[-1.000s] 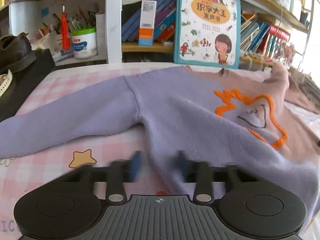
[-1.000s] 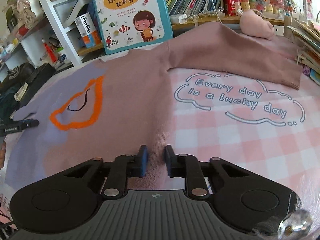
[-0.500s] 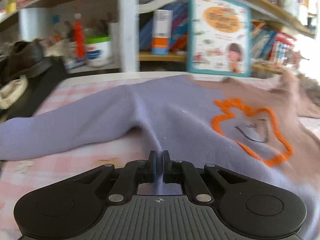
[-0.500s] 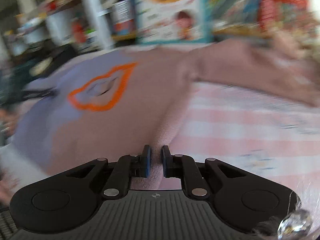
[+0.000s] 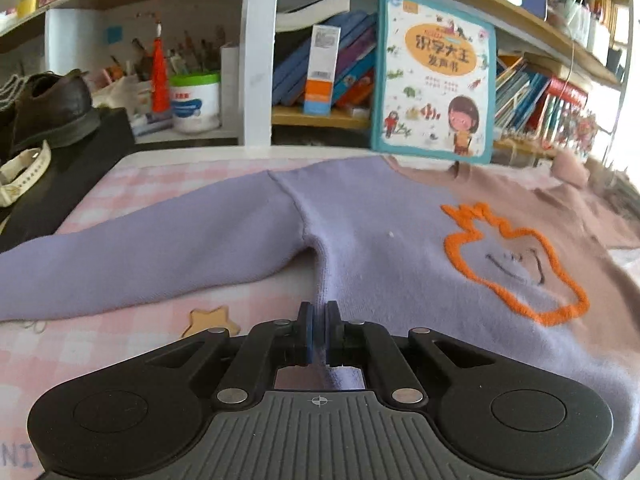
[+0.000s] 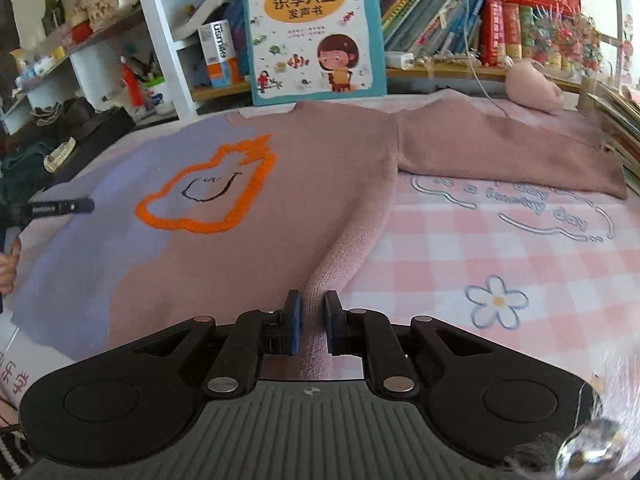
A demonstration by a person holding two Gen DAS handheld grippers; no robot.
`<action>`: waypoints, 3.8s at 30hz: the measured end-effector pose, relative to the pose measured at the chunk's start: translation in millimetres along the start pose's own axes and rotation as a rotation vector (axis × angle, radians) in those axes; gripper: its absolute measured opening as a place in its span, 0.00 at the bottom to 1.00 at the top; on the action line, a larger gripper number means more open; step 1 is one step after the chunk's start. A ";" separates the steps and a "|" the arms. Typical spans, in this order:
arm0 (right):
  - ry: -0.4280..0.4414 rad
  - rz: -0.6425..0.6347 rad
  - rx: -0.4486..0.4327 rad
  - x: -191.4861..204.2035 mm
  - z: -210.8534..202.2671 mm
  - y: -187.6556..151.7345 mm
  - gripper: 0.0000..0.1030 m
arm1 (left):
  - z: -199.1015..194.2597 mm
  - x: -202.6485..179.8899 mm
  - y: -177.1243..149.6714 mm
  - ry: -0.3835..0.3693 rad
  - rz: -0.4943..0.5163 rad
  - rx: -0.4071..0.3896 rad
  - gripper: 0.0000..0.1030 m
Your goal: Fold clothes
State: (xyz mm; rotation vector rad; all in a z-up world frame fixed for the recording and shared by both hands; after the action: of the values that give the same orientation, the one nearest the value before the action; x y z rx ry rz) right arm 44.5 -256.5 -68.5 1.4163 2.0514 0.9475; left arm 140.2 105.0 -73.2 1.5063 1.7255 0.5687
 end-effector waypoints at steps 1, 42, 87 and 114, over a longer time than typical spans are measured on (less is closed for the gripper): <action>-0.005 -0.005 -0.003 3.3 1.5 1.9 0.11 | -1.0 1.1 -1.9 0.002 -0.006 0.001 0.07; -0.072 0.125 -0.114 -2.5 -26.1 -37.1 0.25 | -91.0 -19.0 -79.9 -0.147 -0.167 0.002 0.27; -0.112 0.033 -0.102 9.8 -34.5 -46.0 0.09 | -102.1 -24.6 -89.4 -0.128 -0.094 0.001 0.06; -0.158 -0.043 -0.202 25.8 -48.9 -24.4 0.79 | -133.7 -38.1 -65.3 -0.031 0.057 -0.203 0.87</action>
State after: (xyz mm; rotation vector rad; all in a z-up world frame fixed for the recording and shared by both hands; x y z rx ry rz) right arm -14.1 -251.3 -55.1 1.2930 1.8096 0.9631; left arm -4.4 74.7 -31.0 1.4162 1.5550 0.7243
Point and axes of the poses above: each gripper's, at about its wrist camera, not at the fingertips, and z roughly the way its jaws point, x to its left, y to its top, the point moved 10 cm from there along z, roughly the way its jaws point, and after that the axes turned 13 degrees about -z, right-handed, at the moved point
